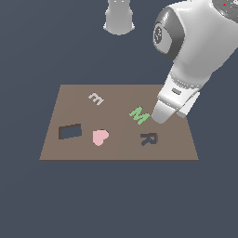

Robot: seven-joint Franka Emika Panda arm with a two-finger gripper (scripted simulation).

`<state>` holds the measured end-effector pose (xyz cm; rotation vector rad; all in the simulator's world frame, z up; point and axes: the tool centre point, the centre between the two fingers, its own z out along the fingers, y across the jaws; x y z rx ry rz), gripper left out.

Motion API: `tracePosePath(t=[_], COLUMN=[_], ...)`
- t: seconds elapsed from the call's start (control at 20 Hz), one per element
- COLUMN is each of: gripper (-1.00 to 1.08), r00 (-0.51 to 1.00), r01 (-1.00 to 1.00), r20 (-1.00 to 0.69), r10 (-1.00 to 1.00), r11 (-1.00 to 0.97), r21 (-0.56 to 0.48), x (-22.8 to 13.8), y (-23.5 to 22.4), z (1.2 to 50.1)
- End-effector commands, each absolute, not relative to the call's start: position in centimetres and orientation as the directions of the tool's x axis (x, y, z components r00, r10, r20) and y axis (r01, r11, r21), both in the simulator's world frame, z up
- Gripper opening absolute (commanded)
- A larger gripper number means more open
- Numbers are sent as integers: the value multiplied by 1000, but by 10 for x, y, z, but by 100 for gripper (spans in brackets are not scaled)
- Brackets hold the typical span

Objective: Insert a designated object into the corresponding slot on a board.

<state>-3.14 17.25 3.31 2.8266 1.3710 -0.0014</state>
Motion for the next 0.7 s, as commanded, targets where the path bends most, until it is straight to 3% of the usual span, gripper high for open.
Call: tracePosePath(t=[0.0,0.65], gripper=[-100,-100], r00=[639,840], r01=[769,543], r20=[0,0], r10=[769,543], r11=[-639,-840], r21=[0,0], x=[-30,-11], y=[174,185], z=[33,34])
